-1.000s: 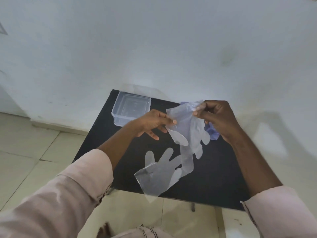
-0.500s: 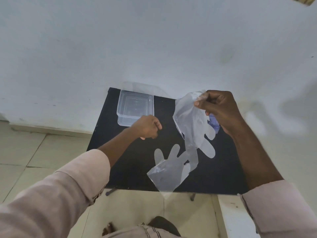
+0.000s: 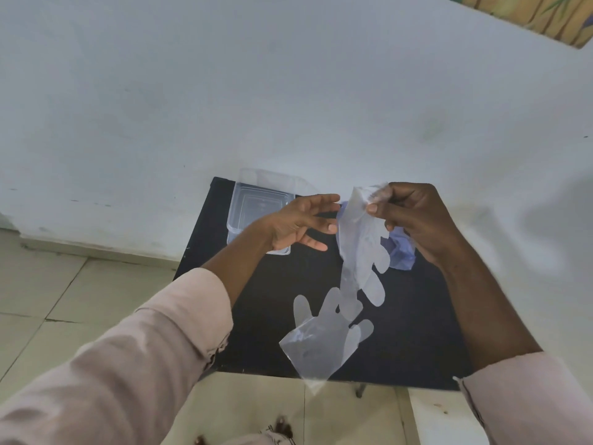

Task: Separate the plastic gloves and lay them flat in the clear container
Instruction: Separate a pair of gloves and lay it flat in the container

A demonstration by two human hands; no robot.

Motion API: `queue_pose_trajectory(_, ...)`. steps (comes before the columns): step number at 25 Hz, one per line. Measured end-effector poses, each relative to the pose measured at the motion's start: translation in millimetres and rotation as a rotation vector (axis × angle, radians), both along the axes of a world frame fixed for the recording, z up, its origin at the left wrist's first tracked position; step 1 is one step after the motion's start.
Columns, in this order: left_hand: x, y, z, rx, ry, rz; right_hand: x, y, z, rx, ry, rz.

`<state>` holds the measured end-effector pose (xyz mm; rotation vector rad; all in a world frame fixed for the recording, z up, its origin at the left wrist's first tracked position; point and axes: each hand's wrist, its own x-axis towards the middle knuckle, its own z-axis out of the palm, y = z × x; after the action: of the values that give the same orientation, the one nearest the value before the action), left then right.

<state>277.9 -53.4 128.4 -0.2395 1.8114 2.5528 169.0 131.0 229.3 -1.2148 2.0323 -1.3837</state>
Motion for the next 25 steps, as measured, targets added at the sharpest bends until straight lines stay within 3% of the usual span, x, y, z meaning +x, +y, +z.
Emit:
queue_pose_trajectory(4, -13.3, 9.2, -4.9, 0.024, 0.040, -0.098, -4.9, 3.1, 7.5, -0.017, -0.009, 0.032)
queue_pose_trajectory(10, -11.0, 17.4, -9.6, 0.203, 0.005, 0.079, -13.0, 15.8, 5.1, -0.011, 0.022, -0.046)
queue_pose_trajectory(13, -3.7, 8.8, -2.6, 0.070, -0.071, 0.193, -15.7, 20.3, -4.3, -0.007, -0.013, -0.125)
queue_pose_trajectory(18, 13.1, -7.9, 8.0, -0.418, -0.168, 0.176, -15.7, 22.4, -23.4, 0.073, -0.021, -0.207)
queue_pose_trajectory(25, 22.9, -12.8, 10.6, -0.388, -0.097, 0.148, -8.8, 17.7, -38.3, 0.105, -0.041, -0.245)
